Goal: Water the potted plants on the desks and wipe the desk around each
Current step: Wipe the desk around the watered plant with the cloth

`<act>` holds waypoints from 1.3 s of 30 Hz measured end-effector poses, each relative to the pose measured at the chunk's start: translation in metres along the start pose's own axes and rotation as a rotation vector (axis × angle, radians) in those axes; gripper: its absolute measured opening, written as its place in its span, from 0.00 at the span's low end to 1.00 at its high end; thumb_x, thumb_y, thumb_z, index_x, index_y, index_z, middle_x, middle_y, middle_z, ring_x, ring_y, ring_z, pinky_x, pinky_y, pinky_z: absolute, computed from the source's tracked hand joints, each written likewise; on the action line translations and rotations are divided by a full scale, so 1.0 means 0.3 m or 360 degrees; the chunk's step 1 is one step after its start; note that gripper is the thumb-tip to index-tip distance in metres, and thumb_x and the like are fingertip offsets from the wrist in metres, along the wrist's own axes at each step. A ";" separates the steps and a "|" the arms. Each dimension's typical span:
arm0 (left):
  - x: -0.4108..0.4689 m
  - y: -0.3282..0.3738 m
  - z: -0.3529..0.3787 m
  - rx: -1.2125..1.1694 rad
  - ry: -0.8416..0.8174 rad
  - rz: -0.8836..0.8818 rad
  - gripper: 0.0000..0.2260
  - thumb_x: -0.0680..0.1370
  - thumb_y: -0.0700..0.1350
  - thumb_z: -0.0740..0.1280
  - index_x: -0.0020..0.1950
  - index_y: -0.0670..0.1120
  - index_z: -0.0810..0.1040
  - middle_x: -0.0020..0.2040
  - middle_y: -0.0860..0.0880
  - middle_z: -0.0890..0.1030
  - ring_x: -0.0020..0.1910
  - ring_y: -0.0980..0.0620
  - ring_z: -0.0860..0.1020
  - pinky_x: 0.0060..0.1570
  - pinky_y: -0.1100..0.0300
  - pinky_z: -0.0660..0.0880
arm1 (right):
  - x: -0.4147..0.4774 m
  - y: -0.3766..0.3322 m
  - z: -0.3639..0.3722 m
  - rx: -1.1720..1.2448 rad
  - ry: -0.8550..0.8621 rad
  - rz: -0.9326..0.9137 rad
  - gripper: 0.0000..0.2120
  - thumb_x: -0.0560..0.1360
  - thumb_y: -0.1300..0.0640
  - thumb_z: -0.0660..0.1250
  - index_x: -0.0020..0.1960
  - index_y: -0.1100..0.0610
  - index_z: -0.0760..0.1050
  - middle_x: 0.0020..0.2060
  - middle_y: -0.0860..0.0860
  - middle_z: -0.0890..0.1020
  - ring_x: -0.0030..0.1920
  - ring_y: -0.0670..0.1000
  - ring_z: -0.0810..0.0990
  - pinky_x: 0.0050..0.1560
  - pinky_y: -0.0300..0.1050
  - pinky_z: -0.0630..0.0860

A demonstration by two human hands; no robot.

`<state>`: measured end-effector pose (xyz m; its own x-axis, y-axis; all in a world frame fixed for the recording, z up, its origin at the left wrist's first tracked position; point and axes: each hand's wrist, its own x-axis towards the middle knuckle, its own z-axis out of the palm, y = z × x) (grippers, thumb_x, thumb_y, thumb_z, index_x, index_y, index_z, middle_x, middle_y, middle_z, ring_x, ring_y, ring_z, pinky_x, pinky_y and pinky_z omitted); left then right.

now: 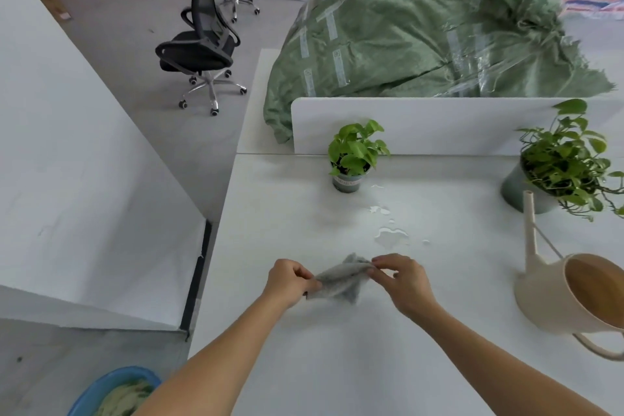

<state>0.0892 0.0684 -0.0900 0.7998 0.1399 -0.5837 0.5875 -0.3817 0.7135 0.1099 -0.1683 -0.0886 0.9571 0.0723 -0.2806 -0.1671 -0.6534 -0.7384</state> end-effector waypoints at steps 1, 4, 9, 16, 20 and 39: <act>0.004 0.023 -0.005 -0.0035 -0.0004 0.0011 0.07 0.68 0.41 0.78 0.36 0.42 0.81 0.31 0.49 0.80 0.31 0.53 0.75 0.34 0.62 0.70 | 0.001 -0.010 -0.023 0.0038 0.0075 -0.0038 0.02 0.73 0.50 0.76 0.43 0.46 0.84 0.48 0.40 0.84 0.53 0.42 0.80 0.47 0.31 0.72; 0.005 0.095 -0.026 -0.0152 0.0000 0.0085 0.05 0.69 0.39 0.76 0.36 0.44 0.81 0.34 0.50 0.79 0.37 0.51 0.75 0.38 0.60 0.69 | -0.005 -0.055 -0.090 0.0123 0.0177 -0.0099 0.05 0.74 0.53 0.75 0.39 0.48 0.82 0.45 0.41 0.83 0.46 0.42 0.79 0.41 0.29 0.69; -0.025 0.195 -0.043 -0.0345 0.0000 0.0272 0.05 0.72 0.36 0.72 0.40 0.42 0.78 0.34 0.47 0.80 0.37 0.50 0.76 0.42 0.61 0.69 | -0.041 -0.108 -0.148 0.0219 0.0187 -0.0254 0.08 0.79 0.57 0.68 0.40 0.51 0.76 0.28 0.48 0.76 0.30 0.44 0.71 0.32 0.35 0.66; -0.040 0.225 0.024 -0.0155 -0.0088 0.0372 0.03 0.76 0.40 0.69 0.43 0.44 0.77 0.30 0.48 0.74 0.31 0.52 0.70 0.34 0.61 0.66 | -0.115 -0.030 -0.165 0.0095 0.0184 -0.0160 0.07 0.82 0.52 0.63 0.45 0.49 0.73 0.29 0.53 0.79 0.28 0.48 0.71 0.32 0.42 0.68; 0.023 0.196 0.128 0.0030 -0.0006 0.0302 0.06 0.77 0.40 0.66 0.53 0.44 0.76 0.35 0.49 0.75 0.35 0.50 0.75 0.39 0.56 0.74 | -0.053 0.105 -0.176 -0.0146 0.0234 0.0151 0.07 0.83 0.51 0.60 0.51 0.53 0.73 0.34 0.54 0.80 0.39 0.57 0.78 0.37 0.47 0.69; 0.051 -0.213 0.345 0.1589 0.0212 0.0368 0.28 0.83 0.53 0.48 0.79 0.41 0.44 0.79 0.38 0.42 0.78 0.39 0.43 0.76 0.50 0.49 | -0.168 0.609 0.014 -0.1322 -0.0210 -0.0218 0.34 0.81 0.33 0.44 0.80 0.50 0.58 0.79 0.55 0.60 0.79 0.55 0.53 0.76 0.56 0.45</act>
<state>0.0512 0.0004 -0.1846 0.9229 0.0435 -0.3825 0.0966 -0.9880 0.1206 0.0303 -0.2882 -0.2118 0.9121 0.2446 -0.3290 0.2254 -0.9695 -0.0959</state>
